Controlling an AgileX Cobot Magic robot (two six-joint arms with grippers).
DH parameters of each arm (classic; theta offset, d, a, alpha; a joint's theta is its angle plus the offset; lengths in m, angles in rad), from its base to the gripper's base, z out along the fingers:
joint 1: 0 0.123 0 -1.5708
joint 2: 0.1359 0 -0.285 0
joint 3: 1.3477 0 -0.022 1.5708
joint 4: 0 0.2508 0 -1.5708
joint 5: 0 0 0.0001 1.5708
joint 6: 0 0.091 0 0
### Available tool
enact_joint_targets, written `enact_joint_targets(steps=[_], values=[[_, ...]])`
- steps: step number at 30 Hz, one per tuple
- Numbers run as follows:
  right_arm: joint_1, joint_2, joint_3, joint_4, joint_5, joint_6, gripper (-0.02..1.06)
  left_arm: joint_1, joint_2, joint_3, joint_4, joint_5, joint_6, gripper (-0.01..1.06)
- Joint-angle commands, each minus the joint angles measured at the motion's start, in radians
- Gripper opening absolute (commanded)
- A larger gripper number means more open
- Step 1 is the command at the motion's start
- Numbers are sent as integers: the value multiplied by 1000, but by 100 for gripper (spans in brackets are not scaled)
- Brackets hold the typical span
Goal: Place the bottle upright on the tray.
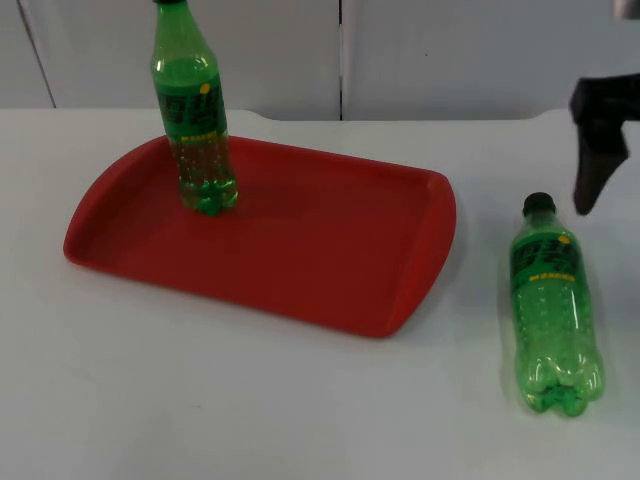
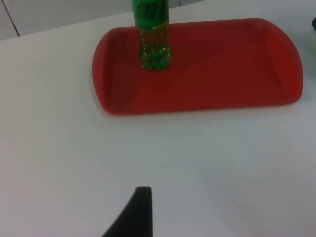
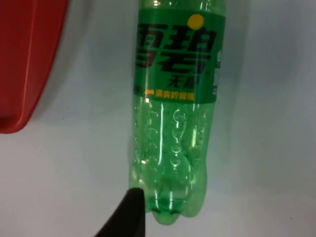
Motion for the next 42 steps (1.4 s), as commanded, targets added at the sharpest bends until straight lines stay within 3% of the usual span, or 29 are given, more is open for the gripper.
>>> enact_joint_targets(steps=[1, 18, 25, 33, 42], values=[[7, 44, -24, -11, -23, 53, 101, -7, -4, 4, 0, -6, 1, 105], [5, 322, -265, -35, -41, 136, 101, -7, -4, 4, -1, -6, 3, 105], [5, 396, -306, -79, -45, 166, 99, -7, -4, 4, -1, -6, 3, 105], [1, 441, -306, -85, -130, 166, 98, -7, -4, 4, -1, -6, 3, 105], [1, 507, -306, -49, -197, 147, 96, -7, -4, 4, -1, -6, 3, 105]])
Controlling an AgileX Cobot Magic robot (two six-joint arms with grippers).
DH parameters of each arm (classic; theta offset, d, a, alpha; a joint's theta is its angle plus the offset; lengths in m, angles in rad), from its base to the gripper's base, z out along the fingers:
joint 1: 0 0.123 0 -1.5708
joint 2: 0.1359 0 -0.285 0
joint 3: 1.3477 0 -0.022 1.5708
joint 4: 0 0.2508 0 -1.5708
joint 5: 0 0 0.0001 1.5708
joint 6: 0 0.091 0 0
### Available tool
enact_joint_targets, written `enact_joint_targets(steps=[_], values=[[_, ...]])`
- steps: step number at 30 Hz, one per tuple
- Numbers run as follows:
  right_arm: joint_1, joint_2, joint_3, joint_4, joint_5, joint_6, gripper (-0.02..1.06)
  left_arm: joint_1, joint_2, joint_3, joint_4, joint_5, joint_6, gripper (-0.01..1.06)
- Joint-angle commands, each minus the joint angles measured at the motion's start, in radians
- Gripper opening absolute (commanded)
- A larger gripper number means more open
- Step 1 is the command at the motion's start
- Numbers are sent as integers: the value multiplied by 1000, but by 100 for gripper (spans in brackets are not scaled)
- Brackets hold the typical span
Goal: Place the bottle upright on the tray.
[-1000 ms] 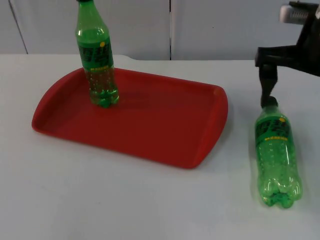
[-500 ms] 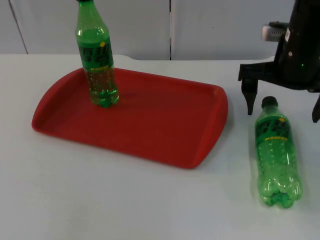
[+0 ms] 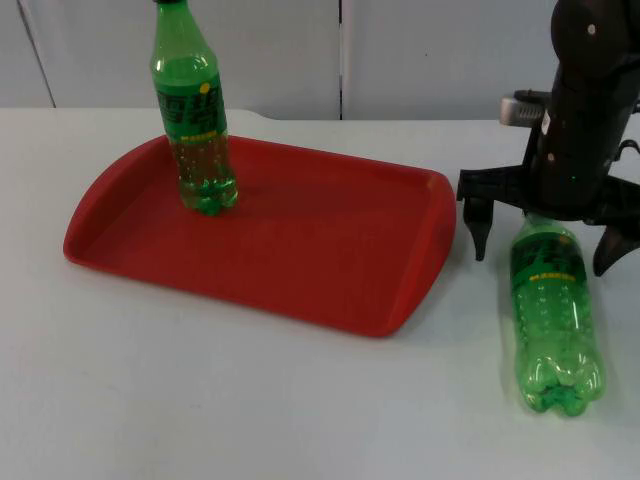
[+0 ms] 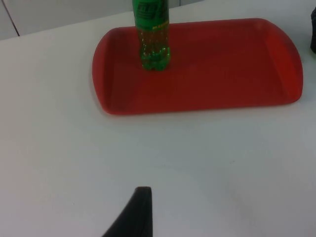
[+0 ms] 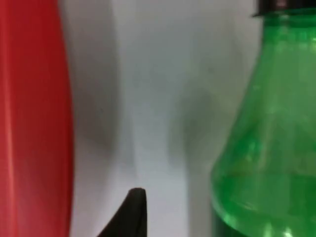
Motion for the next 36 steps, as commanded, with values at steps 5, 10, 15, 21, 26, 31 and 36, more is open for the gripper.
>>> enact_joint_targets(steps=[5, 10, 15, 21, 26, 31, 36], values=[[-6, 12, -4, 18, -37, -13, 93, -7, -4, 4, -1, -6, 3, 105], [-25, 29, -2, 27, -10, -39, 93, -7, -4, 4, -1, -6, 3, 105], [-44, 36, -2, 30, -14, -76, 93, -7, -4, 4, -1, -6, 3, 105], [-47, 64, -2, 54, -24, -103, 91, -7, -4, 4, -1, -6, 3, 105], [-47, 62, -2, 54, -31, -94, 69, -7, -4, 4, 0, -6, 5, 105], [-47, 53, -4, 54, -23, -91, 16, -7, -4, 4, 0, -6, 5, 105], [-47, 12, -4, 49, -40, -93, 0, -7, -4, 4, 0, -6, 5, 105]])
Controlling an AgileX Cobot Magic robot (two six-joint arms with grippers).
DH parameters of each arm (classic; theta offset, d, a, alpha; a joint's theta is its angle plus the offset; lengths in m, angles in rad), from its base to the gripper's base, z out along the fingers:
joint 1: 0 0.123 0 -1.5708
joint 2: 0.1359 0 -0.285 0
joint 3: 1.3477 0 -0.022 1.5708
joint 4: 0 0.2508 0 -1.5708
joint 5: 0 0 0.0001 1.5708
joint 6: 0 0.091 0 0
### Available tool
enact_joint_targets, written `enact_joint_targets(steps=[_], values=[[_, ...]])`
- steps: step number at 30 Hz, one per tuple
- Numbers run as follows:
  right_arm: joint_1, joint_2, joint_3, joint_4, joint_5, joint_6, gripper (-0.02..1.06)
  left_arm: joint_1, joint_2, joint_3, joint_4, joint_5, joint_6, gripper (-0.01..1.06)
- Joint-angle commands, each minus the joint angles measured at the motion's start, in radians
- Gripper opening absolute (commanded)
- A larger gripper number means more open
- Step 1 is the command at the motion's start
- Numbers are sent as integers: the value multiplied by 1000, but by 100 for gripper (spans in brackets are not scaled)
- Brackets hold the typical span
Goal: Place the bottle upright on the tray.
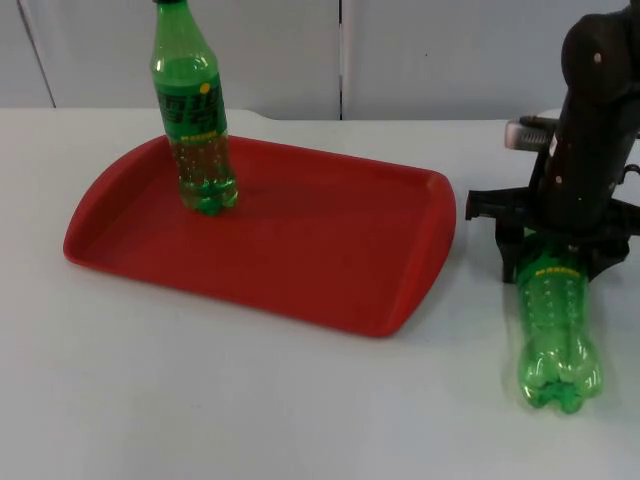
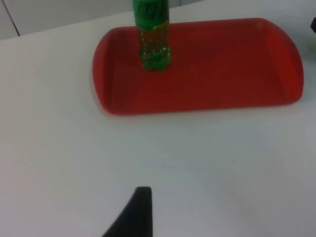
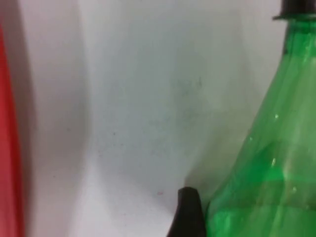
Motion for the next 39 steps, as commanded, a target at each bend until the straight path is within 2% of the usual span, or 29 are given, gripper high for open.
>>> enact_joint_targets(steps=[1, 8, 11, 15, 23, 30, 32, 33, 34, 38, 39], values=[[-3, -35, -2, -2, -10, 1, 0, -7, -4, 4, 0, -6, 5, 105], [-3, -149, -2, -4, -86, -94, 0, -7, -4, 4, 0, -6, 5, 105], [-3, -244, -2, -4, -138, -181, 0, -7, -4, 4, 0, -6, 5, 105], [0, -322, -2, -4, -165, -227, 0, -7, -4, 4, 0, -6, 5, 105], [0, -416, -2, 10, -163, -326, 0, -7, -4, 4, 2, -6, 5, 105], [0, -483, -2, 123, -215, -523, 0, -7, -4, 4, 2, -6, 5, 105], [0, -494, -2, 187, -229, -615, 0, -7, -4, 4, 2, -6, 5, 105], [2, -494, -2, 232, -242, -693, 0, -7, -4, 4, 2, -6, 5, 105], [2, -494, -2, 232, -242, -693, 0, -7, -4, 4, 2, -6, 5, 105], [34, -494, 1, 401, -303, -959, 0, -7, -4, 4, 2, -6, 5, 105], [34, -494, 1, 401, -303, -959, 0, -7, -4, 4, 2, -6, 5, 105]])
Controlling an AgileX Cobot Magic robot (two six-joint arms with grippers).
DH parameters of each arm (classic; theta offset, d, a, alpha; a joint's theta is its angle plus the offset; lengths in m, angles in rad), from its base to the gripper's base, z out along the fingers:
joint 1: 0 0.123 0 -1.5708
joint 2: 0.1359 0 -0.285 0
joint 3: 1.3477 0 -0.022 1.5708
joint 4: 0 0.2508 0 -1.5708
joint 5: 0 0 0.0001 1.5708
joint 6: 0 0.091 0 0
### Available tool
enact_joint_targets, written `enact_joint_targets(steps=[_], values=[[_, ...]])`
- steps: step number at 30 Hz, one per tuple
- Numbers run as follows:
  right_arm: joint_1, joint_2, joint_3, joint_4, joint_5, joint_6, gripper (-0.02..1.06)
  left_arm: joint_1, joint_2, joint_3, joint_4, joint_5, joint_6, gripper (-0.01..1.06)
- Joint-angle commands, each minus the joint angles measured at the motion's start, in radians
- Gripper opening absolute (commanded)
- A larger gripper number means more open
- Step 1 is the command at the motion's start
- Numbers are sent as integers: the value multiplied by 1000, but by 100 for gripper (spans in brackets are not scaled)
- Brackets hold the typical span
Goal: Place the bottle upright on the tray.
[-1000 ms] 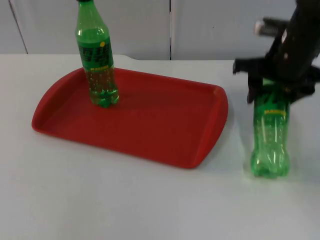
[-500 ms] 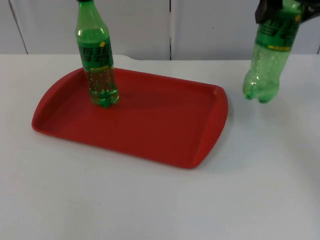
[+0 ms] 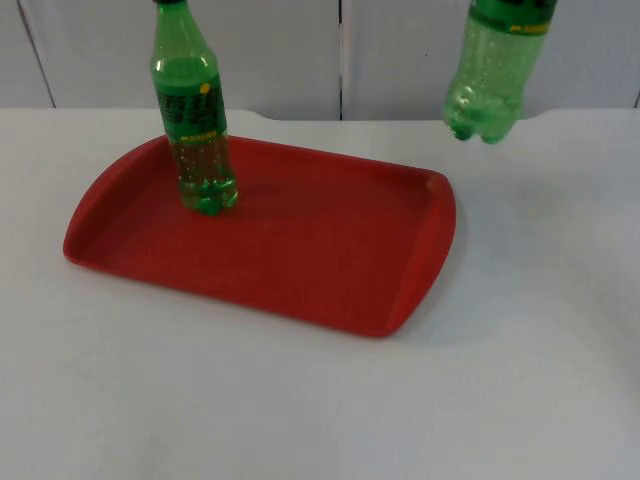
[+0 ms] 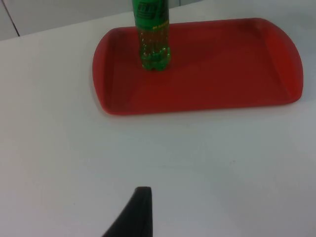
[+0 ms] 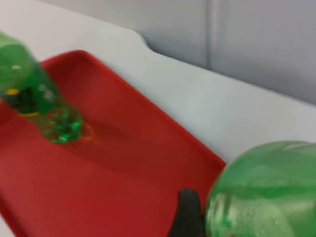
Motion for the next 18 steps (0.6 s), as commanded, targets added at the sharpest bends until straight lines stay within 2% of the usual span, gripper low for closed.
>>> enact_joint_targets(steps=[1, 4, 5, 7, 10, 14, 18], values=[[27, -13, 1, 117, -66, -167, 0, -7, -4, 4, 2, -6, 3, 105], [65, -11, 1, 239, -146, -324, 0, -7, -4, 4, 2, -6, 3, 105], [65, -11, 1, 239, -146, -324, 0, -7, -4, 4, 2, -6, 3, 105], [83, -5, 1, 319, -189, -410, 0, -7, -4, 4, 2, -6, 3, 105], [108, 6, 1, 390, -231, -528, 0, -7, -4, 4, 2, -6, 3, 105], [123, 28, 1, 393, -244, -546, 0, -7, -4, 4, 2, -6, 3, 105], [123, 63, 1, 391, -216, -549, 0, -7, -4, 4, 2, -6, 3, 105]])
